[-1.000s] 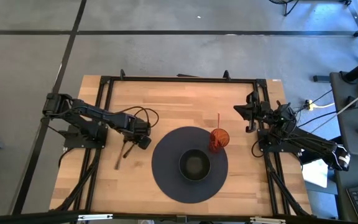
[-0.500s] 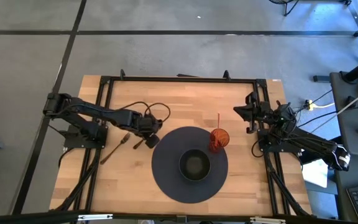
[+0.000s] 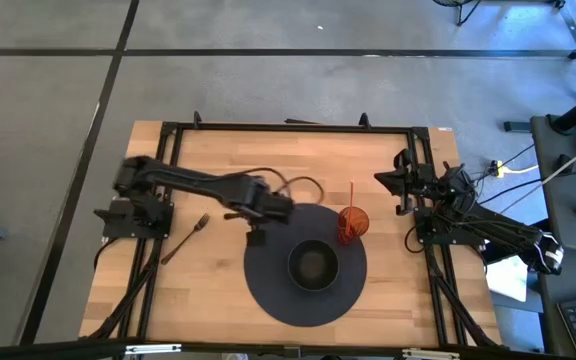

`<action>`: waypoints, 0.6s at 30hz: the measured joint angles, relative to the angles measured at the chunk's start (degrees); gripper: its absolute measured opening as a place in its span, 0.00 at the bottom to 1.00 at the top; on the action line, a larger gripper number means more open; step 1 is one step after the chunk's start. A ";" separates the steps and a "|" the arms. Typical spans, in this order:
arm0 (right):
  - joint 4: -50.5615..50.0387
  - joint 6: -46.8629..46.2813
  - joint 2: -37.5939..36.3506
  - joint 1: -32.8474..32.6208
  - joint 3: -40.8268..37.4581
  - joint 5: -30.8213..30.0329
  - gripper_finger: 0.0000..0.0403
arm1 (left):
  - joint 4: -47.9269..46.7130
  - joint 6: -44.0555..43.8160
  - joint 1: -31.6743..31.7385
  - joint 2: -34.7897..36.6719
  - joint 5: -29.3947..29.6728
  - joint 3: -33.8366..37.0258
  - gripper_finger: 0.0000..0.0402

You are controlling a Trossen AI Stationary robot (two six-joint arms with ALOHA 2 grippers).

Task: Pick & Place Utensil
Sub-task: Put the black spoon into the black bowl

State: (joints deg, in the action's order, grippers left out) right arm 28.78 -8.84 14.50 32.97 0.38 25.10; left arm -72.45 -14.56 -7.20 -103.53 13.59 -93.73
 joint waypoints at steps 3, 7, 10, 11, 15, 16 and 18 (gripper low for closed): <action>-0.14 -0.43 -0.02 0.00 0.00 0.00 0.04 | -3.49 7.66 -0.83 -7.05 -0.02 -9.53 0.01; -1.30 -1.09 -0.01 0.00 0.00 0.00 0.05 | -3.61 18.26 -2.99 -14.64 -0.68 -20.07 0.01; -2.56 -1.14 -0.02 0.00 0.00 0.00 0.04 | -3.68 24.07 -4.43 -19.11 0.01 -26.83 0.01; -2.99 -1.14 0.00 0.00 0.00 0.00 0.04 | -3.65 25.69 -4.79 -20.45 0.80 -28.88 0.01; -3.80 -1.23 -0.02 0.00 0.00 0.00 0.02 | -6.23 32.17 -6.12 -25.92 6.28 -35.25 0.01; -3.88 -1.27 -0.02 0.00 0.00 0.00 0.01 | -7.33 33.88 -6.49 -27.31 8.48 -36.41 0.01; -3.98 -1.69 -0.02 0.00 0.00 0.00 0.01 | -9.38 37.17 -7.48 -29.79 13.20 -38.04 0.01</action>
State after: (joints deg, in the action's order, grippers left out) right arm 24.80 -10.53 14.48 32.97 0.38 25.10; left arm -81.83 22.61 -14.68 -133.32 26.79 -131.78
